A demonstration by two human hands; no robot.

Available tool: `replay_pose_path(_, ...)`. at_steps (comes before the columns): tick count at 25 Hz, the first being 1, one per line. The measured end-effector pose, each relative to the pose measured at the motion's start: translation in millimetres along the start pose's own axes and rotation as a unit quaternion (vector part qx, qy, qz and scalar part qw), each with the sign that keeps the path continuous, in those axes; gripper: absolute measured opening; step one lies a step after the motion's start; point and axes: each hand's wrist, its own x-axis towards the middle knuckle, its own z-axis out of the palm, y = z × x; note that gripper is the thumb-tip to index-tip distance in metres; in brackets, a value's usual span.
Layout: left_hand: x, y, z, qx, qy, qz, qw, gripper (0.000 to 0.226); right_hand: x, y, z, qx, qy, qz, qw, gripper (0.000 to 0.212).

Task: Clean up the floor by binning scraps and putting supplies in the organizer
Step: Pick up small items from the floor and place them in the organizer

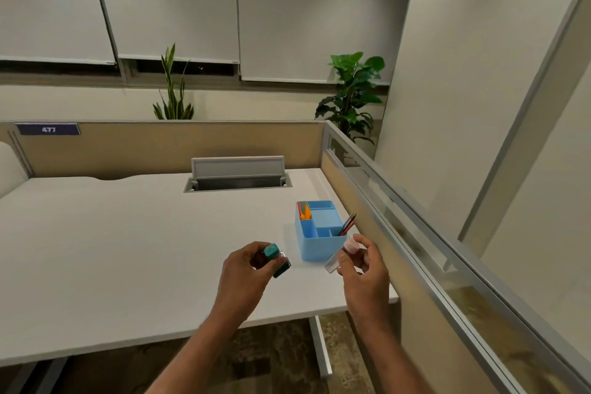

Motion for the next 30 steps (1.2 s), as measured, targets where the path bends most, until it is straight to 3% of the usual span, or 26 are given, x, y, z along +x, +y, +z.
replay_pose_path(7, 96.4, -19.6, 68.5, 0.033, 0.031, -0.034, 0.998, 0.019, 139.8, 82.1, 20.9, -0.041, 0.003, -0.004, 0.999, 0.022)
replay_pose_path(11, 133.4, -36.3, 103.6, 0.054, 0.044, -0.059, 0.996, 0.018, 187.2, 123.2, 39.2, -0.091, -0.044, -0.018, 0.995, 0.016)
replay_pose_path(20, 183.8, -65.9, 137.4, 0.100, 0.020, -0.068, 0.992, 0.024, 215.2, 189.4, 82.7, -0.226, -0.185, 0.001, 0.956, 0.036)
replay_pose_path(30, 216.2, -88.3, 174.9, 0.047, 0.003, -0.105, 0.993, 0.024, 217.9, 211.1, 98.2, -0.353, -0.211, -0.058, 0.910, 0.034)
